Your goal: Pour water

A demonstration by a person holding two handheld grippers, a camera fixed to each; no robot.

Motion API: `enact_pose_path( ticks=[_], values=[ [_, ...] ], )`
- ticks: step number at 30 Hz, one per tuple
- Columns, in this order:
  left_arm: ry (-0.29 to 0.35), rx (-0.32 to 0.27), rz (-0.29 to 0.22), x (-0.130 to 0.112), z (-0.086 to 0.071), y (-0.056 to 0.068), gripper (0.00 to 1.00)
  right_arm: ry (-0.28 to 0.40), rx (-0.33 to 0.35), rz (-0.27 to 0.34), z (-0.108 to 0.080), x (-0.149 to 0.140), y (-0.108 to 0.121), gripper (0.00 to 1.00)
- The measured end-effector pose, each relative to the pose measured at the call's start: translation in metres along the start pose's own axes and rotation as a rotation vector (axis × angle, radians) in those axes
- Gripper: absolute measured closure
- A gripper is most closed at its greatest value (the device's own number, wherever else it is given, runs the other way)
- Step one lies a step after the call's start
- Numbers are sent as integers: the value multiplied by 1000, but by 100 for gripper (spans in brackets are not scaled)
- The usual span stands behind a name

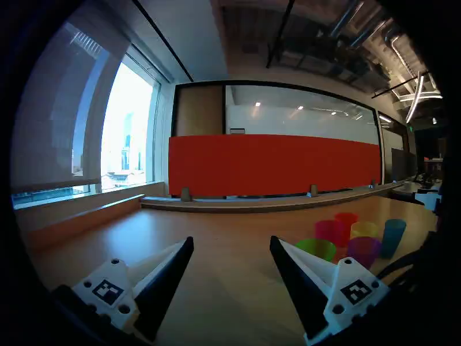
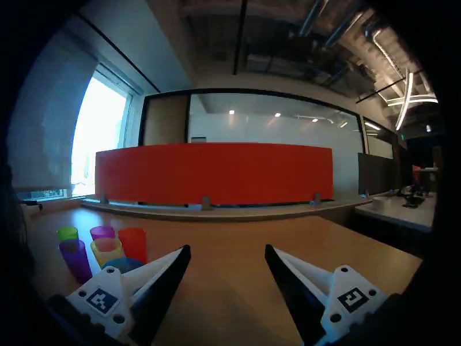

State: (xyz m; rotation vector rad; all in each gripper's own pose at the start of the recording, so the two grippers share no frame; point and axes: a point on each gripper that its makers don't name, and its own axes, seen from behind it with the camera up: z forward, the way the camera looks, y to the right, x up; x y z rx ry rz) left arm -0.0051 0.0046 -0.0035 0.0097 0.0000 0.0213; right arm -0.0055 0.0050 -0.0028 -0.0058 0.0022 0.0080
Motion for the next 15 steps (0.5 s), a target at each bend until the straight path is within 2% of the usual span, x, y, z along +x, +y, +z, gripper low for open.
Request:
enact_pose_path(
  ticks=[15],
  values=[
    [0,0,0,0,0,0,2,-1,-1,1,1,-1,0,0]
  ],
)
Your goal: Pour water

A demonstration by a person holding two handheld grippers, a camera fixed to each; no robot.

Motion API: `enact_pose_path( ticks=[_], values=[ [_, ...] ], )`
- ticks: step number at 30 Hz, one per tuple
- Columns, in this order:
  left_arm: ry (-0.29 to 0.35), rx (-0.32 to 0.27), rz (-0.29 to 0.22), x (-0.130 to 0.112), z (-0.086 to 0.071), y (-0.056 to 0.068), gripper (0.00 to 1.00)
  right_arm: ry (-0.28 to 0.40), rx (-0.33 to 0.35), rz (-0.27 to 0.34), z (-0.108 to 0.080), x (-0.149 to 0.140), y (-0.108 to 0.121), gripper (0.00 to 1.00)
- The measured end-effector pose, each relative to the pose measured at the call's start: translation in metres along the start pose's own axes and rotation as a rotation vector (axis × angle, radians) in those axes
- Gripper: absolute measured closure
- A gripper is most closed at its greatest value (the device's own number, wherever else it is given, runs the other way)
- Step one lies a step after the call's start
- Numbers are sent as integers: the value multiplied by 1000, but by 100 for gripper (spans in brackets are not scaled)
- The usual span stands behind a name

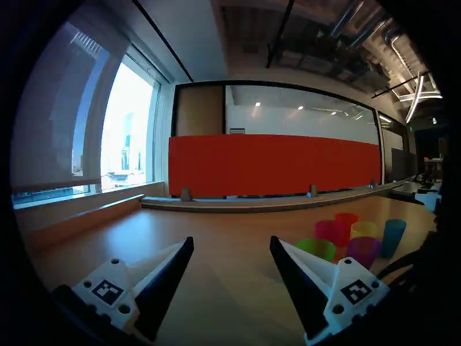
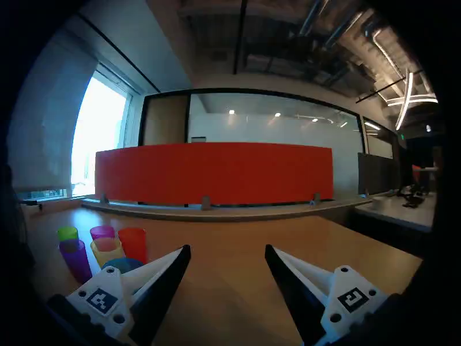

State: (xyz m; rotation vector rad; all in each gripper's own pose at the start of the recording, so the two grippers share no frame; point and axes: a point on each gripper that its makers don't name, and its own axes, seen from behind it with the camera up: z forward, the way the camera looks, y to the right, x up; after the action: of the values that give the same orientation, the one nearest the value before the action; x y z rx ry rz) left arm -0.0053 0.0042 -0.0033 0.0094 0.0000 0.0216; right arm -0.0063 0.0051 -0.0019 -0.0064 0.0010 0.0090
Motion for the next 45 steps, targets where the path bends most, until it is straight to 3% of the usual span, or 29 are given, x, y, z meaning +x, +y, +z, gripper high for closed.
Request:
enact_pose_path(
  ticks=[45],
  values=[
    [2,0,-1,-4,3,0,2,0,0,0,0,1,0,0]
  ],
)
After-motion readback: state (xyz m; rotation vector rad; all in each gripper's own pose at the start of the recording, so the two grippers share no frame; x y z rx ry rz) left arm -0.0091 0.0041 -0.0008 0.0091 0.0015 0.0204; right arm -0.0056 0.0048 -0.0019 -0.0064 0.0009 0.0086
